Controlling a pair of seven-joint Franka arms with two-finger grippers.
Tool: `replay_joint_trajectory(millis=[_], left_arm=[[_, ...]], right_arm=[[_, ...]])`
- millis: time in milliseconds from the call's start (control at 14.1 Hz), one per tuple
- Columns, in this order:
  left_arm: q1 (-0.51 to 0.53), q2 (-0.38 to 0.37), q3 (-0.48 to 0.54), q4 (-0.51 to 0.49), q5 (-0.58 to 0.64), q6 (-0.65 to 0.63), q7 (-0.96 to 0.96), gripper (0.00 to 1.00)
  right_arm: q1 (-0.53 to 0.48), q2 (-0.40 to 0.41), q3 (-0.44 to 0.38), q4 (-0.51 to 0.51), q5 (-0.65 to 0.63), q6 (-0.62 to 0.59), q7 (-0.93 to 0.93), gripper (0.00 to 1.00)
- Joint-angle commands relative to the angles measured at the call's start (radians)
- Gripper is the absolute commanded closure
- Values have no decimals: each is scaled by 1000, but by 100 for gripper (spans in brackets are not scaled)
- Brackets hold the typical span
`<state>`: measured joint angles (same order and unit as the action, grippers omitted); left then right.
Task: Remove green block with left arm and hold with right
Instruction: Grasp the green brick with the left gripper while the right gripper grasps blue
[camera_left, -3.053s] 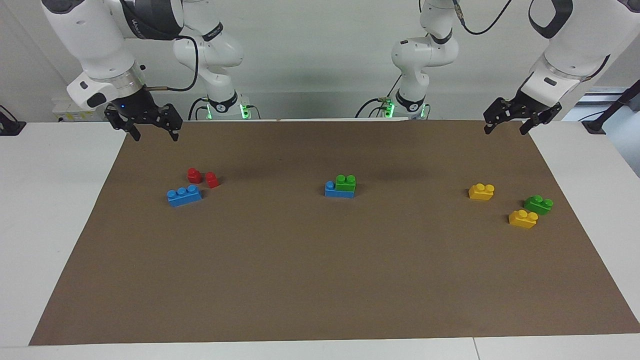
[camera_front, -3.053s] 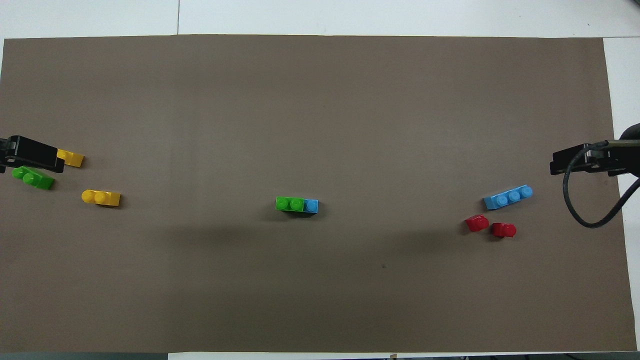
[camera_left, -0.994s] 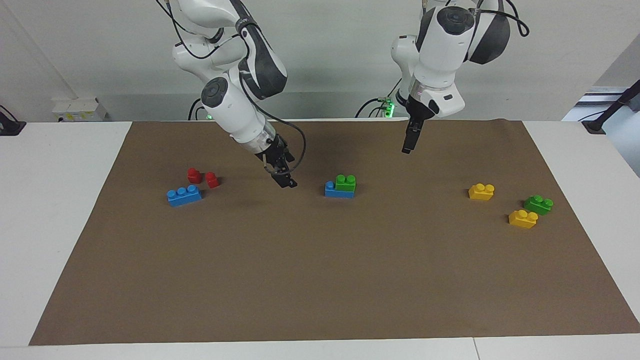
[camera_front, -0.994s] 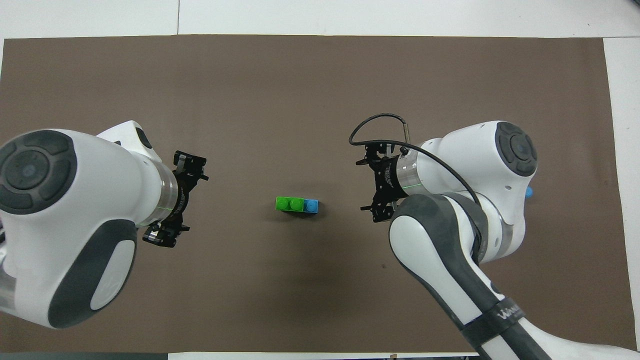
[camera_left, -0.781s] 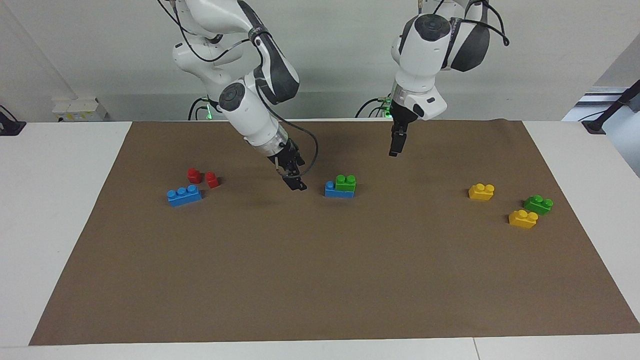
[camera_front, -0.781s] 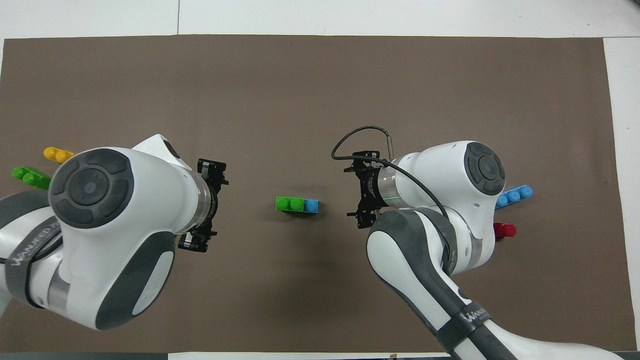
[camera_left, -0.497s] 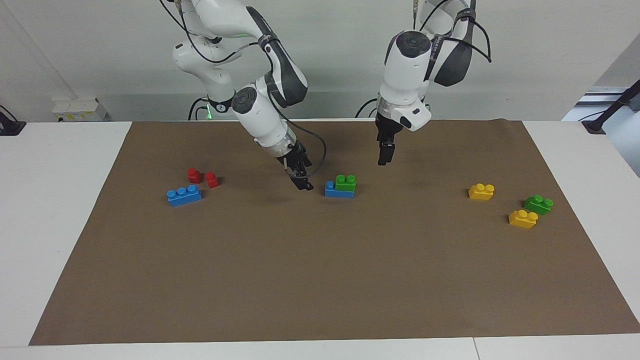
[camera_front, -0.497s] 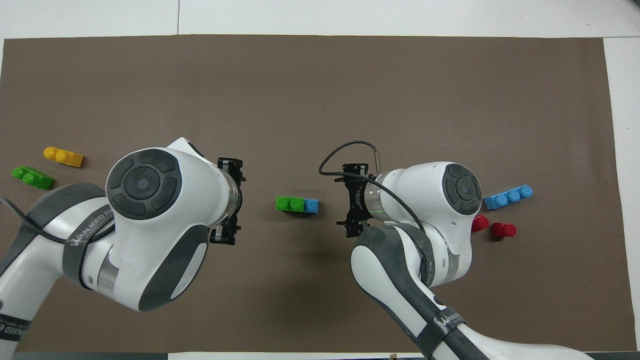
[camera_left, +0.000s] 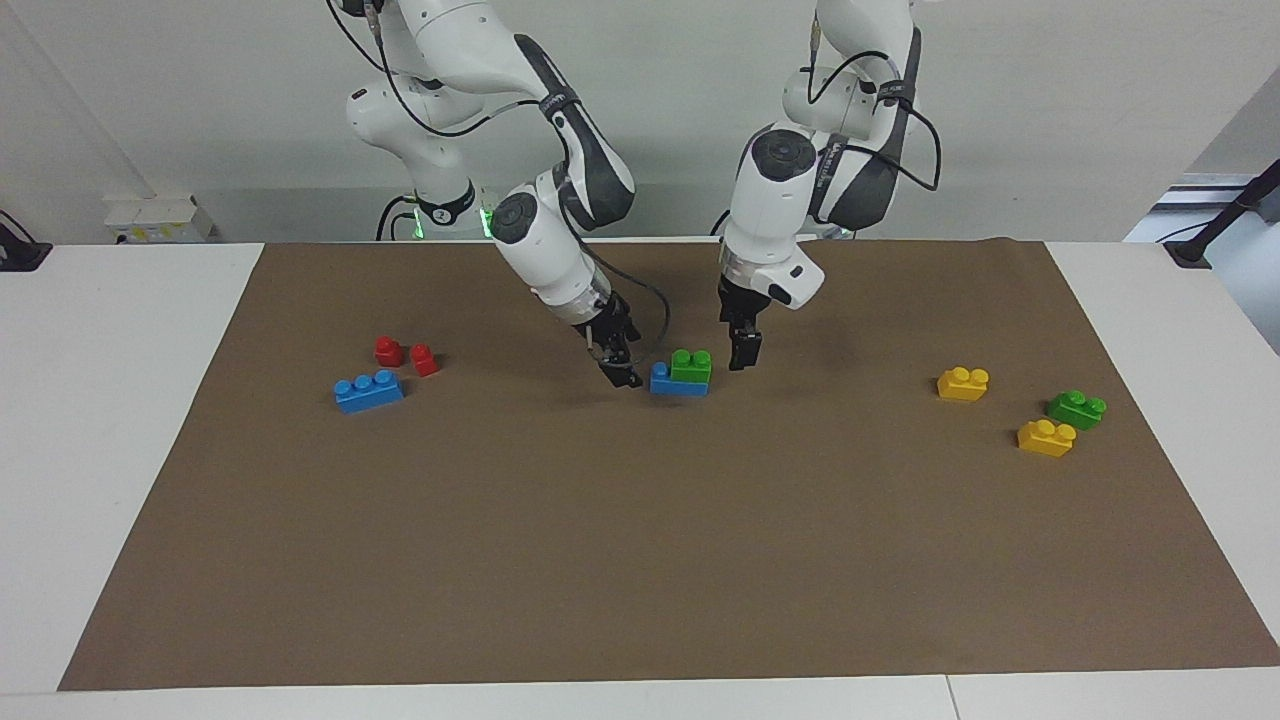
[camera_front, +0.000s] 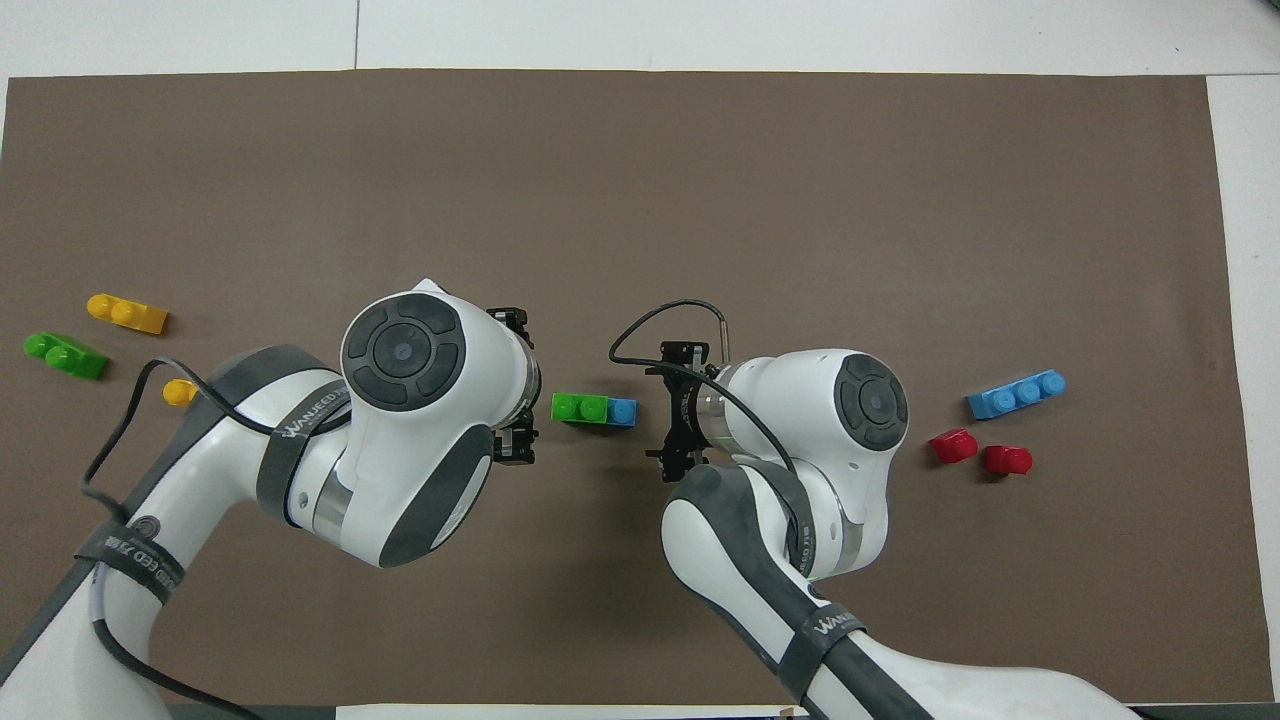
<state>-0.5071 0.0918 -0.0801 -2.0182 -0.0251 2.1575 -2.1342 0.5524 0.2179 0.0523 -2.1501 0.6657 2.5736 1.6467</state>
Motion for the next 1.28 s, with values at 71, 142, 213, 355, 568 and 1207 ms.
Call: replay_joint_trajectory(millis=[71,142,213,355,568,1207], left_arm=[[-48,0,16,-77,-10,84,-68,0],[-51,2,16,-92,-10,114,-99,0],[-51,8,17,-103,-10,137,-124,0],[-51,9,16,-111,-10,148,-148,0],[-71,8,17,-128,-10,165,-191,0],[-110,62,19,-120,-1,188,-222,0]], right_arm=[[34,57,-2,24,32,53,-4,0],[40,64,-3,24,32,66,-13,0],[44,72,-2,24,32,83,-16,0],[46,90,-2,36,35,96,-16,0],[46,93,-2,38,38,100,-16,0],[46,93,-2,35,45,102,-15,58]])
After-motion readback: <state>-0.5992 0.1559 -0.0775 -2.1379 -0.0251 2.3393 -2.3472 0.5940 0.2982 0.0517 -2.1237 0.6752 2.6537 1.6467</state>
